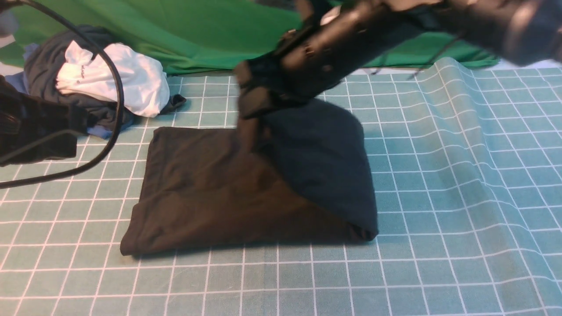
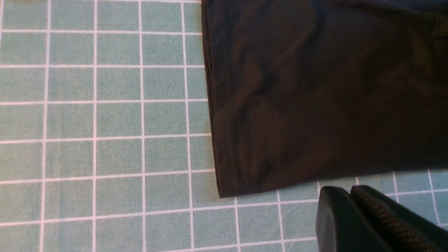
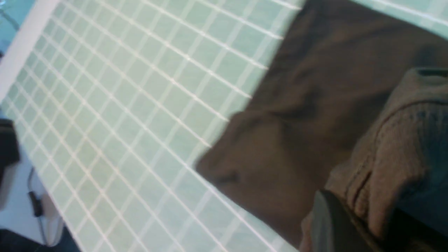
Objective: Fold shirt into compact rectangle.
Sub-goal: 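Fold the right end of the dark garment over onto its left end with the right gripper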
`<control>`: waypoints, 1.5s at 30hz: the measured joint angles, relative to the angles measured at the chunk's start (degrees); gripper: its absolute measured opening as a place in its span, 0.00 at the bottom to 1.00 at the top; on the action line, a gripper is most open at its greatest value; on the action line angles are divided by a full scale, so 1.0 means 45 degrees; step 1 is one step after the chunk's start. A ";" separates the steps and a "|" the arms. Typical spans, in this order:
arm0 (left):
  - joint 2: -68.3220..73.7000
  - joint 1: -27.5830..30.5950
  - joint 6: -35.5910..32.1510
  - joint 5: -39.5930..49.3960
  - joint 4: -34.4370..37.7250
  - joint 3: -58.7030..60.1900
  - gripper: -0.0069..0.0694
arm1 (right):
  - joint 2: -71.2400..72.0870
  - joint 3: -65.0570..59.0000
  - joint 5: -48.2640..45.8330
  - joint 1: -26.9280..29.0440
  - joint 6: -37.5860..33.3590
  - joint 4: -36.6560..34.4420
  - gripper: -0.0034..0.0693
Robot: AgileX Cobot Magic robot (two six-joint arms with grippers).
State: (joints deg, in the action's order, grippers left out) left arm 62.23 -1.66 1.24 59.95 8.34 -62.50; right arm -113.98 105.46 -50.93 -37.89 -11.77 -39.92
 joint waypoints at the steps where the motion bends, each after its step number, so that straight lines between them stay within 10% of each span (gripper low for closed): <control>1: 0.0000 0.0000 -0.0002 0.0000 0.0010 0.0000 0.10 | -0.0300 0.0352 0.0000 -0.0151 0.0059 -0.0084 0.12; 24: 0.0000 0.0000 -0.0276 -0.0144 0.0010 0.0012 0.10 | -0.5994 0.4724 0.0812 -0.2081 0.1076 -0.1617 0.15; 32: 0.0000 0.0000 -0.0276 -0.0144 0.0010 0.0015 0.10 | -0.6217 0.5318 0.0277 -0.2251 0.1075 -0.1753 0.74; 35: 0.0000 0.0000 -0.0276 -0.0144 0.0010 0.0015 0.10 | -0.6157 0.6238 -0.1216 -0.1960 0.0826 -0.1623 0.82; 38: 0.0000 0.0000 -0.0276 -0.0344 0.0010 0.0015 0.10 | -0.5970 0.7596 -0.3261 -0.1346 0.0829 -0.0548 0.72; 42: 0.0065 0.0000 -0.0276 -0.0689 0.0451 0.0015 0.10 | -0.5109 0.8682 -0.3881 -0.0179 0.1241 0.1916 0.26; 45: 0.0343 0.0000 -0.0276 -0.0778 0.0998 0.0015 0.10 | -0.4203 0.8542 -0.3982 0.0619 0.1181 0.2932 0.12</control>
State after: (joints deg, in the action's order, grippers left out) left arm 63.77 -1.66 0.00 56.45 12.84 -62.43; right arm -132.90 143.90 -68.85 -35.11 -6.46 -26.72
